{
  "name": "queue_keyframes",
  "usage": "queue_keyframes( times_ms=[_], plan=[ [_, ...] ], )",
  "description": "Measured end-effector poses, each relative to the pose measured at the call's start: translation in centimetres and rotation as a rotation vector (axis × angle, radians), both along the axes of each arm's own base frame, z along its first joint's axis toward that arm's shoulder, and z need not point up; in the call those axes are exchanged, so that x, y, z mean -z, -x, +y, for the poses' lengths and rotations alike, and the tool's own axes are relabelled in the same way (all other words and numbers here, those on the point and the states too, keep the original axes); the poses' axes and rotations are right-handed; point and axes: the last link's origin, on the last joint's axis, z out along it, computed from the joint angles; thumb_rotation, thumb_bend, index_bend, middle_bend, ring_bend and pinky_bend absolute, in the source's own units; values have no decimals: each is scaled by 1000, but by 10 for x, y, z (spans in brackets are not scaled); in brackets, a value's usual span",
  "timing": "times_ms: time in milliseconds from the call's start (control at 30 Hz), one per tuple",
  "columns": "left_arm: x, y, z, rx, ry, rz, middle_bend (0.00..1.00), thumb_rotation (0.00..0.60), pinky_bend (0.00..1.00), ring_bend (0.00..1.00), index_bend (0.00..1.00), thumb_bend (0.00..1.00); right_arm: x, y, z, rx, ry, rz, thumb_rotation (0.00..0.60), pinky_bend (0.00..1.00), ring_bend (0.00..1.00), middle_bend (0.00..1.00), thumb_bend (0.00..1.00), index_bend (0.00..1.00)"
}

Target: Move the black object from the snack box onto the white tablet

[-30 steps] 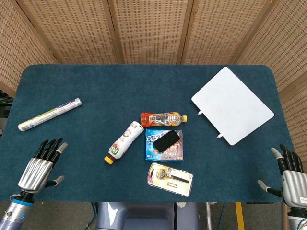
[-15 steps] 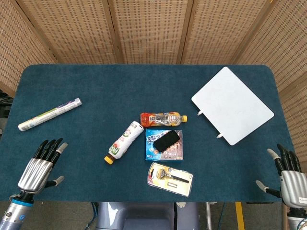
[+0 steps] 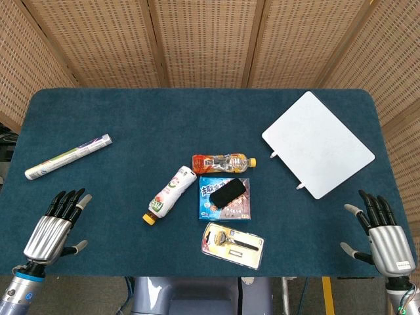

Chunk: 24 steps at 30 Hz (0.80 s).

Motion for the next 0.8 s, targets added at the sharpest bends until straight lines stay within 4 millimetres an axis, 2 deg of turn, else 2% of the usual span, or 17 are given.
queue_keyframes(
  times_ms=[200,367,600,800],
  plan=[
    [2,0,1,-1,3,3,0,600,0,0,0,134,-5,-20,-19,-59,-38,62,600,0,0,0,0,254],
    [2,0,1,-3,3,1,0,600,0,0,0,134,0,-44,-37,-114,-71,114,600,0,0,0,0,264],
    [0,2,3,-12,-2,-6,0,600,0,0,0,134,19,-77,-67,-167,-150,175,600,0,0,0,0,284],
    [1,3,5,-20,5,-10,0,600,0,0,0,134,43,-104,-92,-199,-190,158,600,0,0,6,0,312]
  ],
)
